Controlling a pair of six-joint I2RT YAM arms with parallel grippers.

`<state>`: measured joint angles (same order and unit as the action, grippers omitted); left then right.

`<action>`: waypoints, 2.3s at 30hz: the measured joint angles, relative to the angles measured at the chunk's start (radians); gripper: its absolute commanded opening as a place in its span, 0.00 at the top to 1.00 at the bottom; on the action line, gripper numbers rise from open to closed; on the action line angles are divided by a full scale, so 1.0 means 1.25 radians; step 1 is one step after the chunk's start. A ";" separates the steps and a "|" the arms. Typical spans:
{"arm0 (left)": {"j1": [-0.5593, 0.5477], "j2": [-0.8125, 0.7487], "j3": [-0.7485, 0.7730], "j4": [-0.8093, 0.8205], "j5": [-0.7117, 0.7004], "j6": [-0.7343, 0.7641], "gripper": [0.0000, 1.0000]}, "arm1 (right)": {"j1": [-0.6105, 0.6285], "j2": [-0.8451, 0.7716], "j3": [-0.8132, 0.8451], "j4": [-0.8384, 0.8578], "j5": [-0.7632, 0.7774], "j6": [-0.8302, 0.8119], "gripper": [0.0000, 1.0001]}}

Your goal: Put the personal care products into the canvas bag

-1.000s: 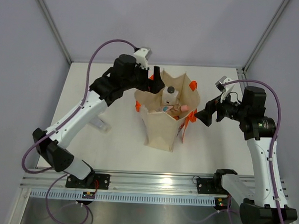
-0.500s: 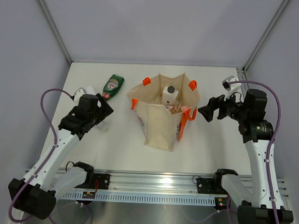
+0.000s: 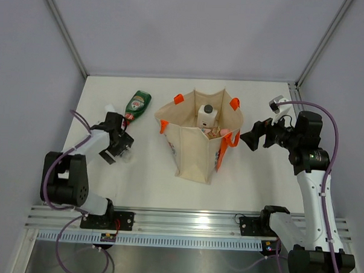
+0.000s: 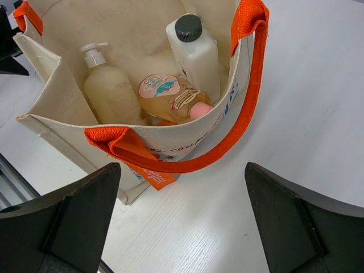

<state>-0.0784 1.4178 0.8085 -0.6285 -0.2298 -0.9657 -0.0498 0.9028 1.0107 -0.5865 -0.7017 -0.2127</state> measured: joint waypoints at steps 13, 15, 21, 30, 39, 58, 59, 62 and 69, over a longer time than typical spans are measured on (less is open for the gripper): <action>0.008 0.088 0.029 0.098 0.018 0.041 0.89 | -0.013 -0.001 -0.019 0.011 -0.024 -0.003 0.00; 0.005 0.030 -0.011 0.089 0.021 0.058 0.92 | -0.013 -0.001 -0.019 0.010 -0.045 -0.013 0.01; -0.046 -0.309 -0.064 0.011 0.050 0.149 0.95 | -0.015 0.018 0.018 -0.121 -0.195 -0.162 0.01; -0.244 -0.477 0.006 0.144 0.240 0.233 0.95 | -0.015 0.034 0.104 -0.241 -0.267 -0.280 0.01; -0.461 -0.114 0.490 0.250 0.300 0.366 0.92 | -0.015 0.027 0.105 -0.194 -0.251 -0.197 0.00; -0.543 0.237 0.567 0.382 0.356 0.439 0.01 | -0.015 -0.030 0.039 -0.142 -0.213 -0.159 0.01; -0.548 0.218 0.549 0.397 0.357 0.441 0.01 | -0.015 -0.030 0.038 -0.141 -0.212 -0.159 0.01; -0.554 0.163 0.520 0.399 0.356 0.454 0.01 | -0.015 -0.030 0.038 -0.132 -0.211 -0.159 0.01; -0.533 0.013 0.512 0.393 0.302 0.514 0.01 | -0.015 -0.027 0.038 -0.129 -0.205 -0.161 0.00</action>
<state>-0.7452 1.4342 1.4490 -0.1371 0.1471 -0.3237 -0.0685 0.8692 1.0580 -0.7483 -0.9585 -0.4137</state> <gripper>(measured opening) 0.985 0.993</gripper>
